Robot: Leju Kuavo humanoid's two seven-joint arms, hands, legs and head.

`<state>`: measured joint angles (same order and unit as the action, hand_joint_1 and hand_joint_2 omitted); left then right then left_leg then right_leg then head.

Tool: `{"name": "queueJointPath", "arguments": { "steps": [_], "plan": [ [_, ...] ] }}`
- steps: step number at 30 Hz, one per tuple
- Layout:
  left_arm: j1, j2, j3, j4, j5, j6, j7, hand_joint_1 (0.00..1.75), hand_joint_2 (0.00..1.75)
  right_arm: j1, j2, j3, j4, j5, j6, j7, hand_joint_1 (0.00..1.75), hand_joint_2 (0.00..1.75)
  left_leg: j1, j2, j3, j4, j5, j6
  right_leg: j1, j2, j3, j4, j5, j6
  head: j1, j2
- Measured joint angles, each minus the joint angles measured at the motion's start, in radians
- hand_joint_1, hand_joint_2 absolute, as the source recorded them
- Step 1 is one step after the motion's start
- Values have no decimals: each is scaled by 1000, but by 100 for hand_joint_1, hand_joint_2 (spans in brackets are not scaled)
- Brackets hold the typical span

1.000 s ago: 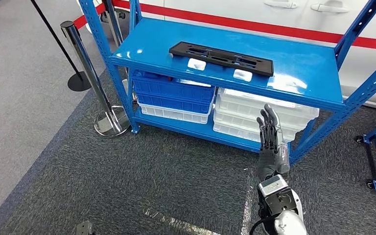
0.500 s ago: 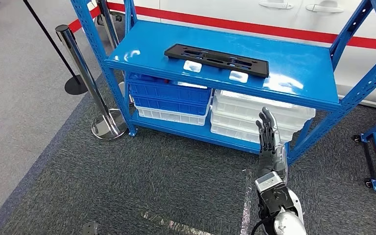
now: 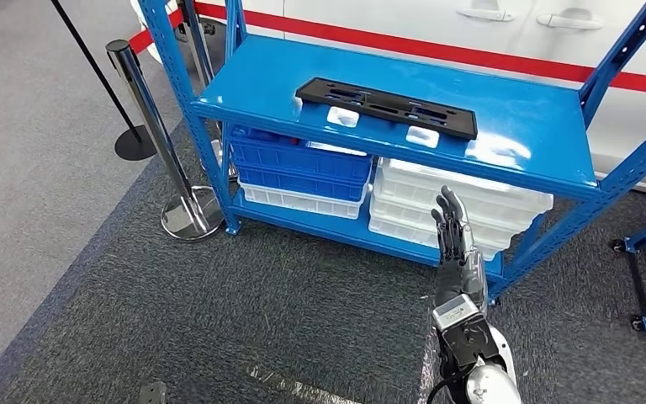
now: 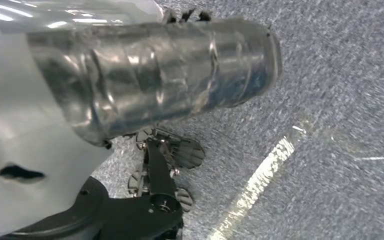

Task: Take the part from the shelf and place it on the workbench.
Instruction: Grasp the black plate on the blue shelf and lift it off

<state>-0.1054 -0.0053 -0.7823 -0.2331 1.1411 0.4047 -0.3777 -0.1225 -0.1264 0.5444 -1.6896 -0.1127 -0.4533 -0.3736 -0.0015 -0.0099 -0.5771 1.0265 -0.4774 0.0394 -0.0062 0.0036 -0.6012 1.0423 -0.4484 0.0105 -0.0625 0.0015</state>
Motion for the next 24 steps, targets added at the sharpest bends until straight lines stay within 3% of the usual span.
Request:
{"name": "queueJointPath", "arguments": {
  "steps": [3,5,8,9,10,11,13,15,20,22,24],
  "plan": [
    [-1,0,-1,0,0,0,0,0,0,0,0,0,0,0,-5,1,0,0,1,1,3,-4,-3,-15,-1,1,12,-21,-2,-8,0,0],
    [-2,0,-2,0,0,0,-1,0,0,-1,0,1,0,0,-5,1,0,0,1,3,-9,30,-25,-27,-9,0,25,-34,1,-16,-2,0],
    [-2,0,-3,0,1,-2,-2,0,0,-2,0,1,1,2,-8,1,0,0,9,3,-102,205,-97,-42,-13,-4,36,-39,-3,-25,-6,0],
    [0,1,-3,0,4,-4,-4,0,0,-1,1,1,2,3,-9,0,0,0,13,4,-132,251,-104,-46,-13,-4,39,-39,-6,-26,-6,0],
    [1,3,-4,0,10,-7,-9,0,0,0,2,2,4,2,-8,-3,0,0,16,4,-146,263,-91,-50,-14,-4,43,-38,-10,-25,-5,0],
    [3,5,-4,0,17,-12,-15,0,0,0,5,4,6,0,-6,-6,0,0,19,4,-141,239,-62,-52,-15,-2,48,-38,-15,-23,-6,0],
    [5,12,-4,0,31,-19,-20,0,0,-4,12,8,11,-4,0,-15,0,0,22,4,-91,114,16,-54,-18,0,60,-35,-27,-15,-6,0],
    [4,15,-4,0,36,-20,-16,0,0,-12,18,12,16,-4,4,-20,0,0,18,3,-49,19,46,-48,-16,1,64,-30,-37,-2,-7,0],
    [8,15,-4,0,37,-15,-16,0,0,-21,20,16,23,15,-22,-5,0,0,15,1,-32,-4,31,-17,-17,0,60,-12,-60,24,-4,0],
    [8,15,-4,0,38,-15,-18,0,0,-25,20,16,24,21,-30,1,0,0,16,2,-23,-9,27,-6,-18,-1,13,81,-102,28,1,0],
    [6,15,-4,0,38,-17,-20,0,0,-25,20,16,28,25,-34,6,0,0,13,2,-19,-7,20,2,-16,-1,-68,214,-143,29,3,0]
  ]
}}
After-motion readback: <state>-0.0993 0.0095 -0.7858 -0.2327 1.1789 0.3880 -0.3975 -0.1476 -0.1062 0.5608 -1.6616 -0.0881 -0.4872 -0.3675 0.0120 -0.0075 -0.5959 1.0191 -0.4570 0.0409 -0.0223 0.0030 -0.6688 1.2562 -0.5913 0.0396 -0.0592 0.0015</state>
